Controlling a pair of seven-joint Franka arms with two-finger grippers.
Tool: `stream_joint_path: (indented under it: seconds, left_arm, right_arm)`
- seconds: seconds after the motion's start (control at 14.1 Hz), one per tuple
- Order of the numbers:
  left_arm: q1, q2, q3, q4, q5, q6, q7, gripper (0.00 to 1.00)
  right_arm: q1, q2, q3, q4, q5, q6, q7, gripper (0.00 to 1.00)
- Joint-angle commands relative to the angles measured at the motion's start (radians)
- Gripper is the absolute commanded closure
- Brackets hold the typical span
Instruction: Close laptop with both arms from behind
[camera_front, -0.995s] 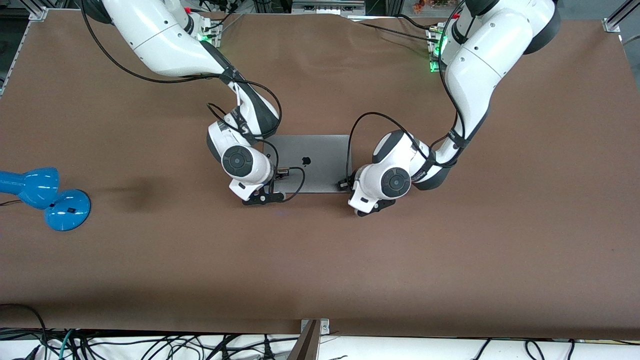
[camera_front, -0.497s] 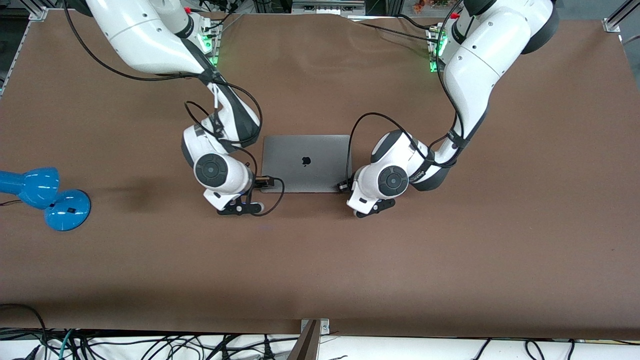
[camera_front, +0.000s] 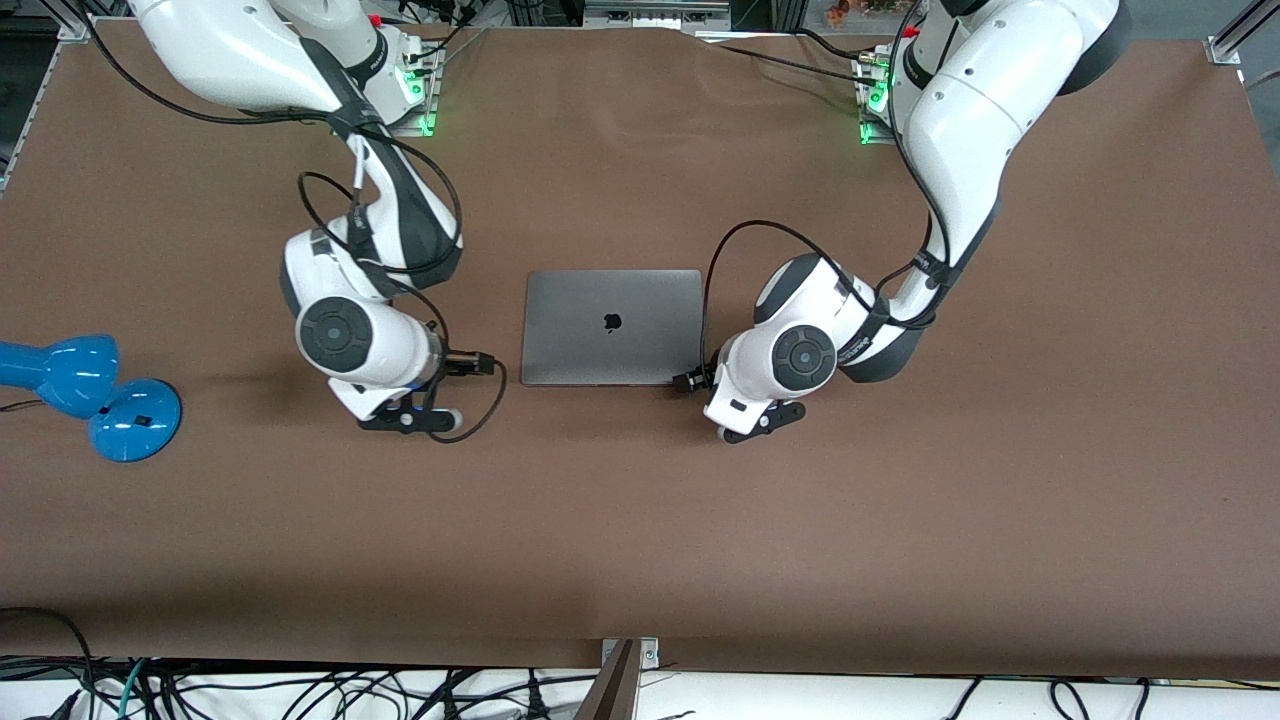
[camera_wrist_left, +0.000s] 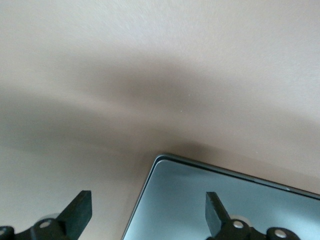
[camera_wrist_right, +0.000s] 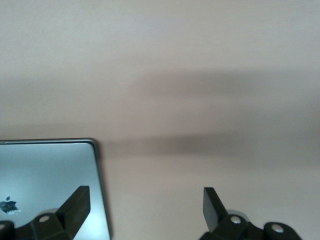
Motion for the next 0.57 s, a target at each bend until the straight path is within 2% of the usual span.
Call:
stream_joint_path:
  seconds: [0.0,0.21,0.5]
  left_arm:
    - [0.019,-0.104,-0.002,-0.022,0.027,-0.087,0.009,0.0]
    - [0.053,-0.203,-0.002,-0.03,0.026,-0.169,0.105,0.0]
    - [0.126,-0.337,-0.002,-0.03,0.026,-0.293,0.153,0.0]
  right_arm:
    - [-0.001,-0.048,-0.045,-0.012,-0.018,-0.038,-0.007,0.0]
    - [-0.004,-0.086,-0.113,-0.012,-0.006,-0.041,-0.116,0.0]
    - [-0.02,-0.123,-0.154,0.002,-0.003,-0.081,-0.202,0.0]
